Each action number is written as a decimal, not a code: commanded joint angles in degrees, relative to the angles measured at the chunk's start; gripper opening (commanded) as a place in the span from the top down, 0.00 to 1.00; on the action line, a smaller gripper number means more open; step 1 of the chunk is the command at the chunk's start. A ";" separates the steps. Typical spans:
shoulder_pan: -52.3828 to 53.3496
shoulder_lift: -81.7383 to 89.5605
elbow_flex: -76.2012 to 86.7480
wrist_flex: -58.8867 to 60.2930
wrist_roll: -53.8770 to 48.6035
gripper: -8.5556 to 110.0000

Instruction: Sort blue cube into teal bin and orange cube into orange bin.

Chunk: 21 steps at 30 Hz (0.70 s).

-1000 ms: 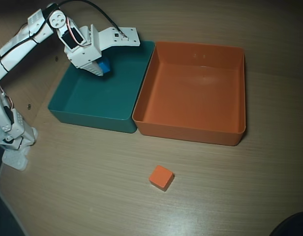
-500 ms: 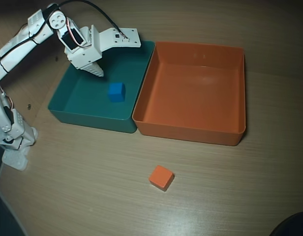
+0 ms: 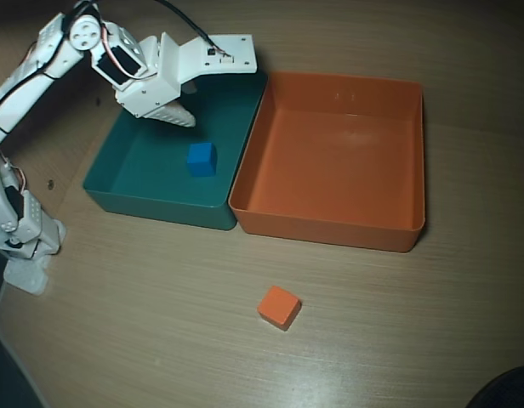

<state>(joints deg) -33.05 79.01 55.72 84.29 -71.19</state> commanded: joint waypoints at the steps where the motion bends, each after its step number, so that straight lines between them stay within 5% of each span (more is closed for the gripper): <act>1: 5.80 5.27 -8.53 -0.35 -0.35 0.82; 11: 25.14 4.57 -17.49 -0.35 -0.35 0.89; 21: 29.36 -2.72 -18.54 -1.58 -1.32 0.88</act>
<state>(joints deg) -3.96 76.46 40.43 84.11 -71.19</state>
